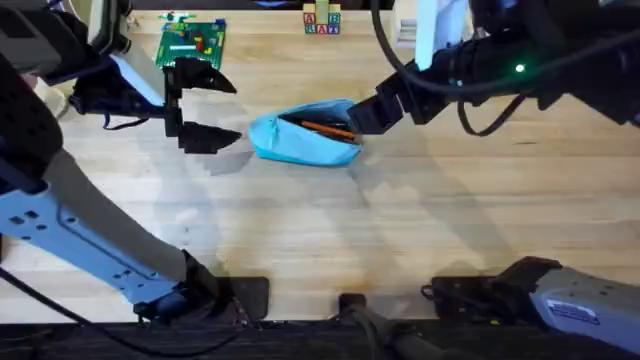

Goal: Unzip the bag, pick up the pens from the table one at a time and place them inside, then zip the bag closed.

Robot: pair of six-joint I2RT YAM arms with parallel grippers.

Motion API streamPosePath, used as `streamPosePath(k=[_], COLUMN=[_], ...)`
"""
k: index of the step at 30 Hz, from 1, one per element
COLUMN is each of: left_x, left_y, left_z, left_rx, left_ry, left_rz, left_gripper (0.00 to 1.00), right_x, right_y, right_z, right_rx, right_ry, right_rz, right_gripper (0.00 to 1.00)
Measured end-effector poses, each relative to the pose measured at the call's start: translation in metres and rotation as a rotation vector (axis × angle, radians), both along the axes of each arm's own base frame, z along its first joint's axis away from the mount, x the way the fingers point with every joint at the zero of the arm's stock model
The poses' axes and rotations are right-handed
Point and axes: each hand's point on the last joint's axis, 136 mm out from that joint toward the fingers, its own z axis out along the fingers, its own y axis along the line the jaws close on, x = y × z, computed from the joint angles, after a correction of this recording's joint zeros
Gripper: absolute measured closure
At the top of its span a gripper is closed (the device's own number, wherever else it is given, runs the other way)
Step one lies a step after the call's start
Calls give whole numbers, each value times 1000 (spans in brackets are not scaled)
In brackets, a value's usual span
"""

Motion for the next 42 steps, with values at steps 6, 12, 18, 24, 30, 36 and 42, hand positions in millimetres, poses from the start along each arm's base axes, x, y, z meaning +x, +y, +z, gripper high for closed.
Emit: streamPosePath(k=[6, 12, 18, 24, 30, 36, 42], left_x=[2, 2, 2, 2, 2, 2, 2], left_y=[-1, -4, -6, -6, -6, -6, -6], left_z=[-4, -3, -3, -3, -3, -3, -3], left_rx=[-28, -33, -33, -33, -33, -33, -33], left_ry=[15, 17, 16, 16, 16, 16, 16], left_rz=[9, 2, -4, -3, -4, -4, -3], left_gripper=[10, 8, 7, 7, 7, 7, 7], right_x=[0, 0, -12, -14, -24, -48, -61], right_y=[0, 0, -7, -8, -11, 11, 33], right_z=[0, 0, -11, -12, -19, -10, 3], right_rx=[6, 12, 19, 48, 75, 38, 64], right_ry=[4, 10, 110, 152, 241, 249, 212], right_rz=[-8, -18, -90, -151, -246, -292, -333], right_gripper=[3, 3, 5, 4, 3, 3, 3])
